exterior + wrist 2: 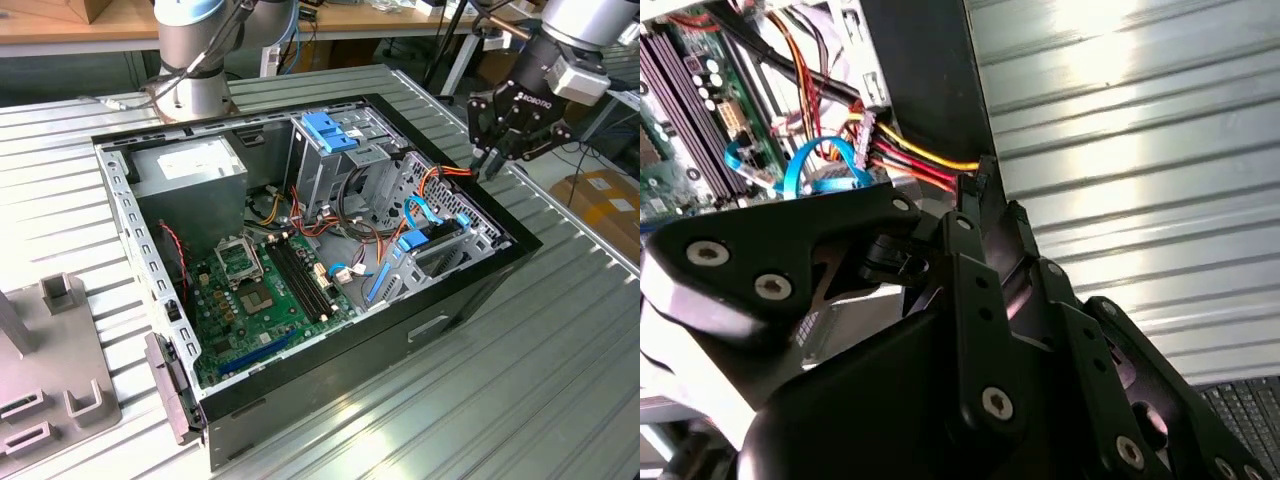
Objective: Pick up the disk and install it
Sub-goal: 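Insert the second disk wire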
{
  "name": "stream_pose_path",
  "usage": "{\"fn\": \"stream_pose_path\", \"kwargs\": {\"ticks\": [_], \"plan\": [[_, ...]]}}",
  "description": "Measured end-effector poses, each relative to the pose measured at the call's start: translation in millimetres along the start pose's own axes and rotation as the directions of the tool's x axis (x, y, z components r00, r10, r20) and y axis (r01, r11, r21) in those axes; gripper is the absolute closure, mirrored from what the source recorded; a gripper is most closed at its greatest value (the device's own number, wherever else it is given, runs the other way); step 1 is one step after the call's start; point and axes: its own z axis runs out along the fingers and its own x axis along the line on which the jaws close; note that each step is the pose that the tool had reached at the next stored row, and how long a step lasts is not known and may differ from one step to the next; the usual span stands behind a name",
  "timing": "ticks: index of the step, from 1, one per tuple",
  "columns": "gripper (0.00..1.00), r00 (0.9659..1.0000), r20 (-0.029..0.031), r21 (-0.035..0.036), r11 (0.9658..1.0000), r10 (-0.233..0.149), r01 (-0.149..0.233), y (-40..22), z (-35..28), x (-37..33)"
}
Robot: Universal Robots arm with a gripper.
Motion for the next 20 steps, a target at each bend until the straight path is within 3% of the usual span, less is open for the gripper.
{"fn": "stream_pose_path", "kwargs": {"ticks": [1, 3, 5, 8, 9, 10, 20], "plan": [[0.7, 0.9998, -0.01, -0.0094, 0.9998, -0.015, 0.015, 0.0, 0.1, -0.1], [0.7, 0.9972, -0.0139, -0.011, 0.9972, -0.074, 0.074, -0.1, 0.2, 0.0], [0.7, 0.989, -0.0171, -0.0113, 0.9891, -0.147, 0.147, -0.1, 0.4, -0.1], [0.7, 0.9857, -0.018, -0.0115, 0.9858, -0.168, 0.167, 0.0, 0.4, -1.4], [0.7, 0.9846, -0.0231, -0.0185, 0.9848, -0.173, 0.173, -5.1, 0.4, -9.8], [0.7, 0.9838, -0.0431, -0.0477, 0.9839, -0.174, 0.172, -8.3, 0.4, -12.8], [0.7, 0.9837, -0.0435, -0.0482, 0.9838, -0.175, 0.172, -13.7, 2.7, -12.5]]}}
